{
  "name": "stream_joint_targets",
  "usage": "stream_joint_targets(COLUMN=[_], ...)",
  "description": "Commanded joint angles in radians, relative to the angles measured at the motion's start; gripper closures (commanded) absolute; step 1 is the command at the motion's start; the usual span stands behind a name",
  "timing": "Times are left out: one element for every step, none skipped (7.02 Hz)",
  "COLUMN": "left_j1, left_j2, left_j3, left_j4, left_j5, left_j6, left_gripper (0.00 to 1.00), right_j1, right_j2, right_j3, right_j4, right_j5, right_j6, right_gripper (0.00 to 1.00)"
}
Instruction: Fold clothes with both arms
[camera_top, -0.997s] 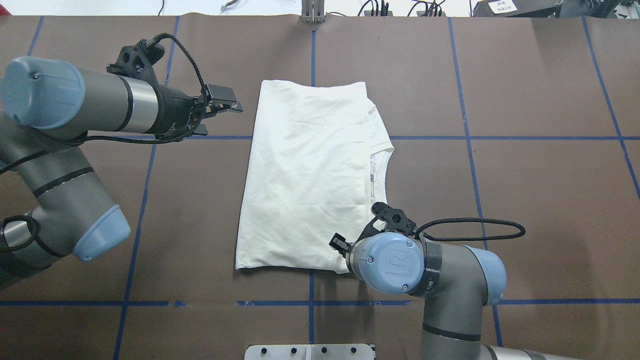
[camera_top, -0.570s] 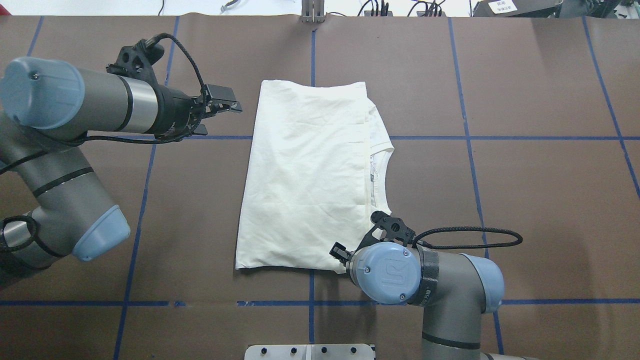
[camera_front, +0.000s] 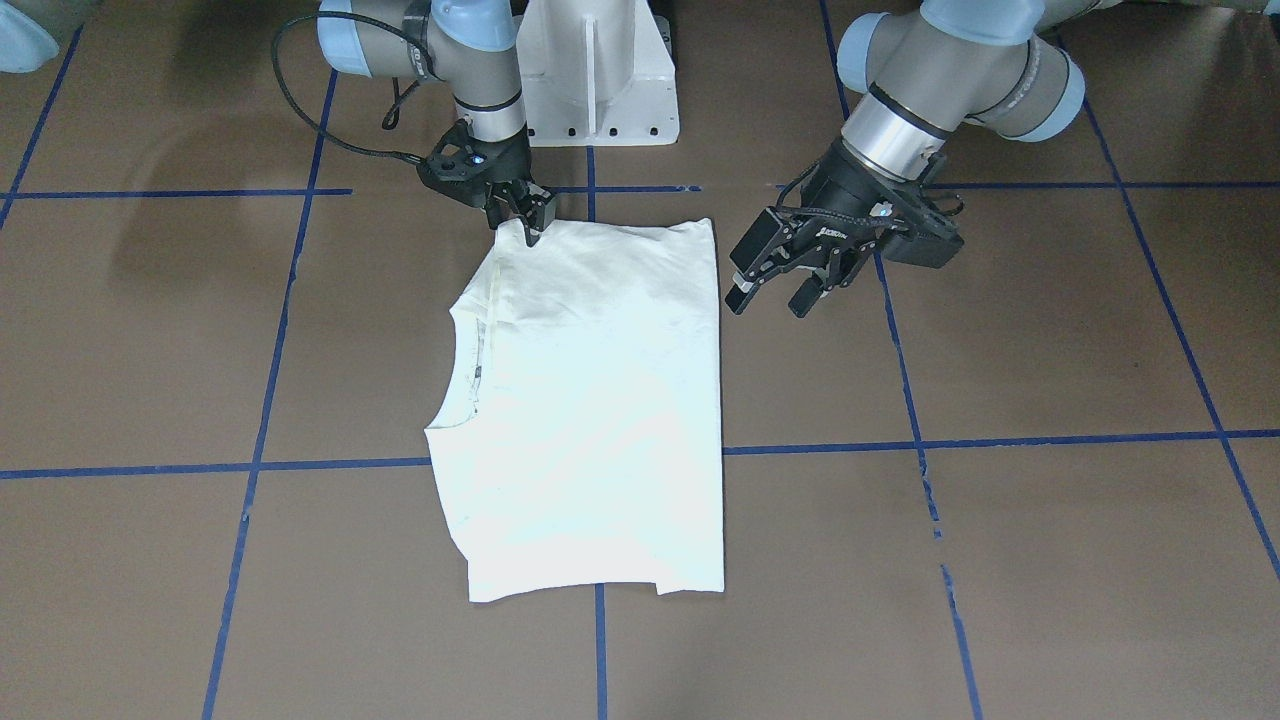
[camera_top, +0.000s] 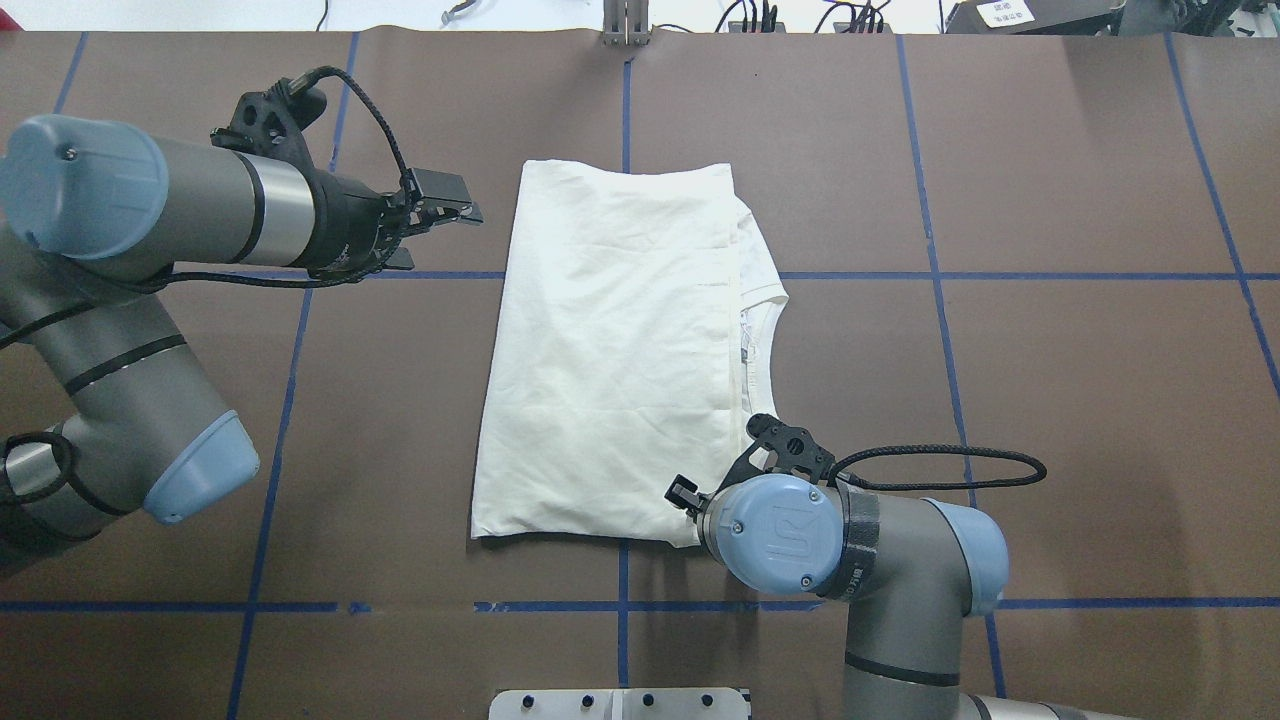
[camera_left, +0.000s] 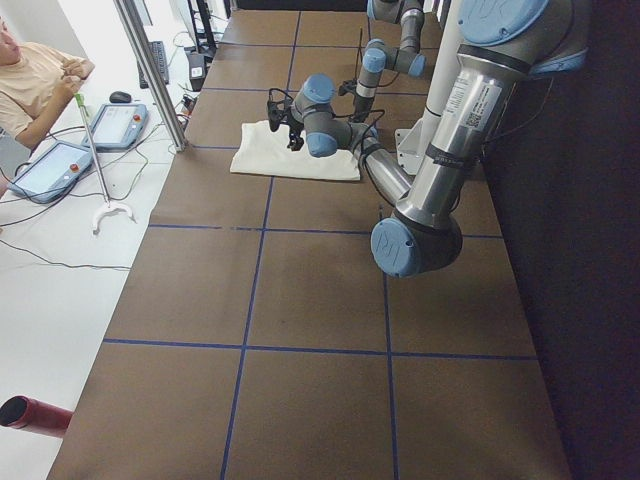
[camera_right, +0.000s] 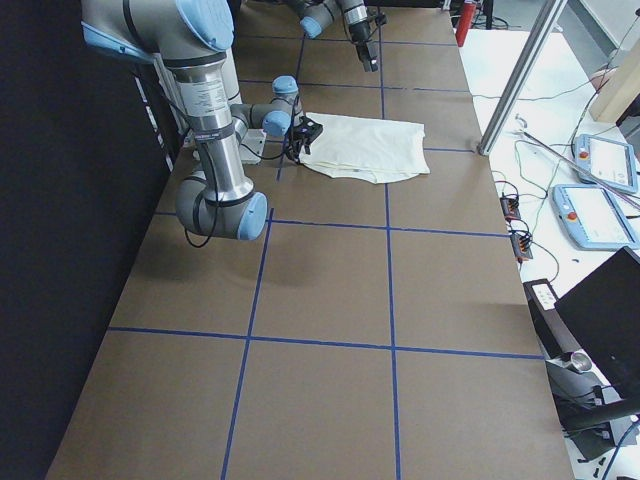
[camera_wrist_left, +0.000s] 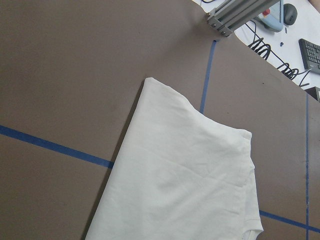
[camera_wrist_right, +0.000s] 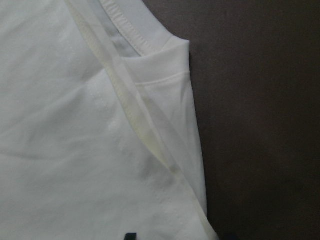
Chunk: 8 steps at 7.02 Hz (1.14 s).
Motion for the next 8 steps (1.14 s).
stream_joint_targets(left_j1=[0.000,0.000,0.000,0.000,0.000,0.000,0.000,0.000], left_j2=[0.000,0.000,0.000,0.000,0.018,0.031,0.032,0.031], left_j3=[-0.002,-0.003,-0.006,-0.009,-0.024,-0.038,-0.038,-0.038], left_j4=[0.000,0.000,0.002,0.002,0.005,0.005,0.005,0.005], left_j5=[0.000,0.000,0.000,0.000,0.000,0.000,0.000,0.000], left_j6=[0.000,0.000,0.000,0.000,0.000,0.000,0.000,0.000], left_gripper=[0.00,0.00,0.00,0.00,0.00,0.00,0.00,0.00], right_j1=[-0.002,-0.002,-0.004,-0.002,-0.004,-0.004,-0.002,0.002], right_j2=[-0.009,-0.015,-0.017,-0.015,-0.015,-0.015,-0.015,-0.012], right_j3=[-0.001,-0.002,-0.002,-0.002,-0.001,-0.001,-0.001,0.002], right_j4=[-0.001,-0.001,-0.001,-0.001,-0.001,0.000,0.000,0.002], right_j5=[0.000,0.000,0.000,0.000,0.002,0.002,0.003,0.003], right_j6=[0.011,0.014,0.016,0.016,0.014,0.014,0.000,-0.003], right_gripper=[0.46,0.49,0.53,0.79,1.00,1.00,1.00,1.00])
